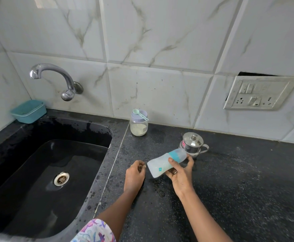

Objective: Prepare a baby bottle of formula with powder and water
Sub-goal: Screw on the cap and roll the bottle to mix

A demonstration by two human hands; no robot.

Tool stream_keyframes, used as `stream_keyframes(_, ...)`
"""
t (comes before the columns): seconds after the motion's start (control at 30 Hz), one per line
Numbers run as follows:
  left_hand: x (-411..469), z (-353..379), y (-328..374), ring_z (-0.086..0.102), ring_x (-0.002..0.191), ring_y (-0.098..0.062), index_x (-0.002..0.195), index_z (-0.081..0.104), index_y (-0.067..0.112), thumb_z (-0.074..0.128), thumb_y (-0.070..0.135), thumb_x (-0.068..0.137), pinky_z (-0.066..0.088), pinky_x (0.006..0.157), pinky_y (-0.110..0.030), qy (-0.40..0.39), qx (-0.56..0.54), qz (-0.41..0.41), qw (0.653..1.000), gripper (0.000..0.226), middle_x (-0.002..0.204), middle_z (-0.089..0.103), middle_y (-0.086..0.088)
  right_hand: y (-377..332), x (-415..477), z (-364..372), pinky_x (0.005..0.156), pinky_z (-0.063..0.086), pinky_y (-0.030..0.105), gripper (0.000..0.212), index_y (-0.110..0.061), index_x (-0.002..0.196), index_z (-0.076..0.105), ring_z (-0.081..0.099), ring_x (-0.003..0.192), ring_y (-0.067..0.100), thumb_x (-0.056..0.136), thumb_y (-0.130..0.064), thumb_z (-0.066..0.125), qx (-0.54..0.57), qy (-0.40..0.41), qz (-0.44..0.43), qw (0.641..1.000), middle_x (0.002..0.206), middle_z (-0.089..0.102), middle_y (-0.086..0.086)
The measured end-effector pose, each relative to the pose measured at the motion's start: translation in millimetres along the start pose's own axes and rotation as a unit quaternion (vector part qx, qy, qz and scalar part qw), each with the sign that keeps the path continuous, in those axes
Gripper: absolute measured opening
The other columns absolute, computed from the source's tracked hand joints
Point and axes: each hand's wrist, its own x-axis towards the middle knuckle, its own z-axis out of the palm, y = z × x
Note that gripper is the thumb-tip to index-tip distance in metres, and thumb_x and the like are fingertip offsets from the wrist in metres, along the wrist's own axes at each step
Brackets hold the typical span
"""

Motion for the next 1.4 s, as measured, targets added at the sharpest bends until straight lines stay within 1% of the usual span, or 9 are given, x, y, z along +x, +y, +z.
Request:
stream_keyframes(0.13, -1, 0, 0, 0.057, 0.079, -0.008, 0.103, 0.062, 0.014, 0.054, 0.02, 0.093, 0.038, 0.065, -0.013, -0.003, 0.001, -0.001, 1.0, 0.014, 0.085, 0.062, 0.005, 1, 2, 0, 0.077, 0.053, 0.052, 0.067, -0.033, 0.129, 0.034, 0.057, 0.107, 0.026, 0.082, 0.005, 0.063, 0.034, 0.032, -0.013, 0.999, 0.118, 0.054, 0.007)
stream_keyframes(0.27, 0, 0, 0, 0.059, 0.08, -0.009, 0.103, 0.062, 0.014, 0.055, 0.02, 0.092, 0.041, 0.069, -0.018, 0.002, -0.001, -0.001, 1.0, 0.014, 0.086, 0.064, 0.004, -1, -3, 1, 0.084, 0.052, 0.055, 0.071, -0.034, 0.13, 0.034, 0.059, 0.106, 0.027, 0.08, 0.007, 0.064, -0.014, 0.001, -0.01, 1.0, 0.114, 0.057, 0.009)
stream_keyframes(0.4, -2, 0, 0, 0.059, 0.081, -0.01, 0.104, 0.062, 0.014, 0.054, 0.02, 0.093, 0.043, 0.07, -0.019, 0.0, -0.001, -0.001, 1.0, 0.015, 0.087, 0.064, 0.003, 0, -1, 2, 0.079, 0.053, 0.053, 0.067, -0.033, 0.131, 0.033, 0.056, 0.11, 0.029, 0.082, 0.003, 0.064, 0.036, 0.03, -0.015, 0.999, 0.123, 0.053, 0.01)
stream_keyframes(0.7, -2, 0, -1, 0.06, 0.082, -0.01, 0.103, 0.062, 0.014, 0.054, 0.02, 0.092, 0.043, 0.071, -0.019, 0.001, -0.007, 0.005, 1.0, 0.014, 0.086, 0.065, 0.003, -25, 1, 20, 0.072, 0.055, 0.043, 0.067, -0.037, 0.12, 0.044, 0.06, 0.1, 0.024, 0.076, 0.011, 0.062, -0.028, -0.075, -0.054, 0.995, 0.113, 0.056, 0.005)
stream_keyframes(0.8, -1, 1, -2, 0.06, 0.082, -0.011, 0.101, 0.062, 0.015, 0.055, 0.02, 0.092, 0.043, 0.071, -0.019, -0.001, -0.014, 0.003, 1.0, 0.012, 0.087, 0.066, 0.002, -41, 1, 31, 0.063, 0.055, 0.038, 0.071, -0.036, 0.121, 0.046, 0.062, 0.094, 0.022, 0.069, 0.009, 0.065, -0.036, -0.111, -0.073, 0.99, 0.113, 0.056, 0.005)
stream_keyframes(0.93, -1, 1, -2, 0.06, 0.081, -0.01, 0.099, 0.061, 0.017, 0.054, 0.02, 0.092, 0.04, 0.068, -0.016, -0.003, -0.019, 0.005, 1.0, 0.01, 0.086, 0.067, 0.002, -66, -1, 50, 0.058, 0.056, 0.032, 0.07, -0.036, 0.114, 0.053, 0.065, 0.083, 0.019, 0.064, 0.01, 0.069, -0.051, -0.173, -0.097, 0.979, 0.101, 0.061, 0.001)
stream_keyframes(1.1, 0, 0, -2, 0.059, 0.08, -0.008, 0.1, 0.061, 0.016, 0.054, 0.02, 0.093, 0.04, 0.065, -0.013, -0.003, -0.02, 0.008, 1.0, 0.011, 0.086, 0.066, 0.003, -96, -11, 76, 0.058, 0.053, 0.028, 0.079, -0.033, 0.118, 0.048, 0.064, 0.074, 0.013, 0.053, 0.006, 0.068, -0.097, -0.266, -0.136, 0.949, 0.081, 0.071, -0.009)
stream_keyframes(1.2, -1, 0, -3, 0.059, 0.078, -0.009, 0.099, 0.061, 0.015, 0.054, 0.019, 0.092, 0.04, 0.063, -0.012, -0.003, -0.022, 0.008, 1.0, 0.01, 0.084, 0.065, 0.003, -109, -18, 89, 0.058, 0.052, 0.026, 0.081, -0.03, 0.12, 0.046, 0.064, 0.072, 0.011, 0.047, -0.004, 0.071, -0.103, -0.315, -0.154, 0.931, 0.081, 0.071, -0.01)
stream_keyframes(1.4, -1, 0, -2, 0.059, 0.08, -0.008, 0.099, 0.061, 0.016, 0.054, 0.019, 0.093, 0.042, 0.068, -0.016, -0.004, -0.023, 0.007, 1.0, 0.01, 0.085, 0.064, 0.004, -127, -22, 102, 0.061, 0.056, 0.027, 0.084, -0.031, 0.122, 0.046, 0.063, 0.075, 0.016, 0.048, -0.003, 0.074, -0.098, -0.358, -0.165, 0.914, 0.088, 0.069, -0.007)
